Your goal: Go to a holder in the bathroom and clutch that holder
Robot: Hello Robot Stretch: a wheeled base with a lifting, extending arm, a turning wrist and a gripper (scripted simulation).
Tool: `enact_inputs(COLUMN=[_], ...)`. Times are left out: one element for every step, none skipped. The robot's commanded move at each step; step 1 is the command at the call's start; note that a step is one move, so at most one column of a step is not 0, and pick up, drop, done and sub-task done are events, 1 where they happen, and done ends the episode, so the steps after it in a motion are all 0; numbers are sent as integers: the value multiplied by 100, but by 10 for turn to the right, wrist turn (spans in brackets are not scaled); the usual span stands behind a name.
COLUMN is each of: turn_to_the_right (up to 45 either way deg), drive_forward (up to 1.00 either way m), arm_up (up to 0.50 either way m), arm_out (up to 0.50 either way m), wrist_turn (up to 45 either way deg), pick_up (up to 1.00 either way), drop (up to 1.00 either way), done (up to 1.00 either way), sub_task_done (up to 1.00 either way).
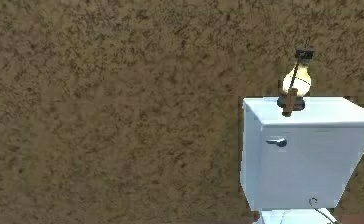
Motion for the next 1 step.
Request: enact_inputs(turn_to_the_right=[-360], drive_forward=[0], arm_up=[0], arm_out=[0], wrist_turn=[0], pick_up=[0], drop=[0], done=[0], sub_task_done=[0])
